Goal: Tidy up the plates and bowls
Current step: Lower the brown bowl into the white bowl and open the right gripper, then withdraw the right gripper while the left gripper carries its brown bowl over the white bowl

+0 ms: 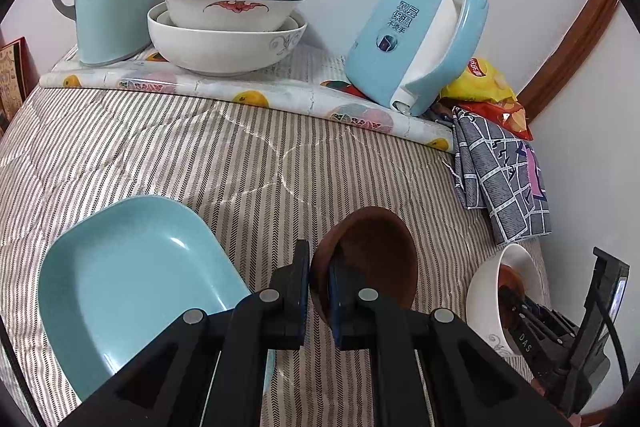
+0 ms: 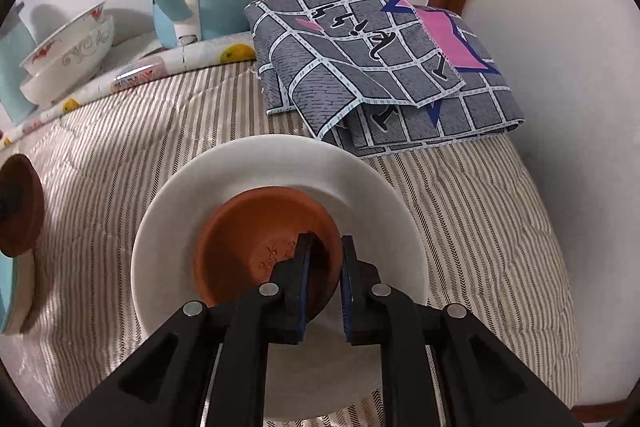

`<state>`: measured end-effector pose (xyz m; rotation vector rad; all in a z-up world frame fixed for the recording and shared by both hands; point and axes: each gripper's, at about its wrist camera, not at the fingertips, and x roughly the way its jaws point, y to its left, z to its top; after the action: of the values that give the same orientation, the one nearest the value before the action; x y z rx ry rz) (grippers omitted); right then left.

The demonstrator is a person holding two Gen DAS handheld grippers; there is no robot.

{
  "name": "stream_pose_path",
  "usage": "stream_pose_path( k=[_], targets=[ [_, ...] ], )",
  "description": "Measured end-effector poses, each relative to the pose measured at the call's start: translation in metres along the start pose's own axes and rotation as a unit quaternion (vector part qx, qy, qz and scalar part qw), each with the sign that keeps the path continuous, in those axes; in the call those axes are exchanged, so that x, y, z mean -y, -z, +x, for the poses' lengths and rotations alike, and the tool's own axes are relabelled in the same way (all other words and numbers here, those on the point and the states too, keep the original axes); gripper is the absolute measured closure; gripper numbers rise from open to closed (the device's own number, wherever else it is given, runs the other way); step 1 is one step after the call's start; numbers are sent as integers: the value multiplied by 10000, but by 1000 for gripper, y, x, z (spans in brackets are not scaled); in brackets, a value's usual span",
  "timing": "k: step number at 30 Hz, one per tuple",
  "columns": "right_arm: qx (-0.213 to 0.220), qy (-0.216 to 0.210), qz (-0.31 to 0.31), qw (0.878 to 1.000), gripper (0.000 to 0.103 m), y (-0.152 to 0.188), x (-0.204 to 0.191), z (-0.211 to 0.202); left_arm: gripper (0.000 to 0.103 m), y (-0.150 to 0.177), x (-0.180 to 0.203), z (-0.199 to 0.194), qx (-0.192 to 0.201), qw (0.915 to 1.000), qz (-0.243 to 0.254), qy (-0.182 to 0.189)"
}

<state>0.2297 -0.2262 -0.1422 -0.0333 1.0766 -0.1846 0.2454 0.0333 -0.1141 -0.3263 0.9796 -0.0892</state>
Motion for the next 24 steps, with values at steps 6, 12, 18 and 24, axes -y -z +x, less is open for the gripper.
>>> stream_pose_path(
  k=[6, 12, 18, 24],
  targets=[
    [-38, 112, -132, 9998, 86, 1, -5, 1, 94, 0, -2, -1, -7, 10000, -23, 19],
    [-19, 205, -193, 9996, 84, 2, -7, 1, 94, 1, -4, -2, -60, 10000, 2, 40],
    [5, 131, -196, 9997, 80, 3, -5, -1, 94, 2, -4, -3, -74, 10000, 41, 37],
    [172, 84, -157, 9997, 64, 4, -4, -13, 94, 1, -1, -12, 16, 10000, 76, 51]
  ],
)
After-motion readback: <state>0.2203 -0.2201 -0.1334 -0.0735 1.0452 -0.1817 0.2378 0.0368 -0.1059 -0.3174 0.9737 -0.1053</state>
